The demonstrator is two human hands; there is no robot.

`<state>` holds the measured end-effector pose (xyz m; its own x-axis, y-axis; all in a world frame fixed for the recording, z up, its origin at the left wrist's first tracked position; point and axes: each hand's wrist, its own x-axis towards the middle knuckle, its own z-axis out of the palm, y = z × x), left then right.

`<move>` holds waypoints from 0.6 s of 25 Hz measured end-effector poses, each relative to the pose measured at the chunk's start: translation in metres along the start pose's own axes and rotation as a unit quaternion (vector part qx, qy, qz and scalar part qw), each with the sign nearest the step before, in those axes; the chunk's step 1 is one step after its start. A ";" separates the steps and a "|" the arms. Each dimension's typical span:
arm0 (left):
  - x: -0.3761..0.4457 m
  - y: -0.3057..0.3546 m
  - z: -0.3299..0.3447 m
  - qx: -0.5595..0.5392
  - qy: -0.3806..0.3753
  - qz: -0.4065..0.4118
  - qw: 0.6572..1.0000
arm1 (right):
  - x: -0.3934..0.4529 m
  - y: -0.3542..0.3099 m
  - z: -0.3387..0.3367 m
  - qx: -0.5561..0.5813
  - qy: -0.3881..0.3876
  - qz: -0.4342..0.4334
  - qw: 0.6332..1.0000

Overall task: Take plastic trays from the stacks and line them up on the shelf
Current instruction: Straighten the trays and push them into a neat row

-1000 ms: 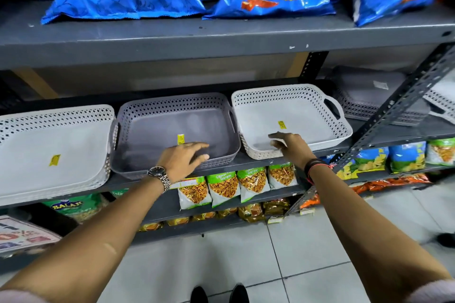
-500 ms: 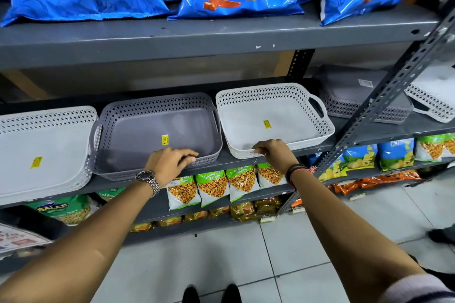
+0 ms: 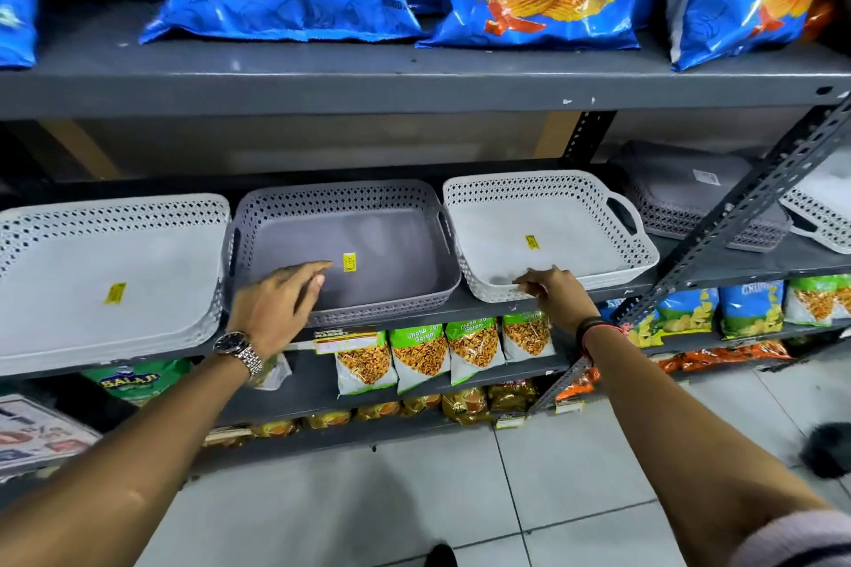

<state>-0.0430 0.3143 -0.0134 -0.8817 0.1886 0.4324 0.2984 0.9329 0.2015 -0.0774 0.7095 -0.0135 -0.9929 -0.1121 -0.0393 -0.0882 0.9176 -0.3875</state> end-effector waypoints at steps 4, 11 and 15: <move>-0.017 -0.070 -0.039 0.016 0.025 -0.019 0.999 | -0.014 -0.038 0.010 -0.004 0.054 0.043 0.998; -0.087 -0.232 -0.099 0.033 -0.041 -0.041 0.998 | -0.030 -0.219 0.088 0.051 0.174 -0.040 0.983; -0.119 -0.295 -0.130 0.065 -0.082 -0.024 0.994 | -0.021 -0.323 0.140 0.017 0.126 -0.174 0.977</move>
<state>0.0216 -0.0229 -0.0106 -0.9446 0.1805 0.2743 0.2145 0.9717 0.0992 -0.0169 0.3622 -0.0167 -0.8922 -0.3128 0.3258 -0.4245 0.8270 -0.3686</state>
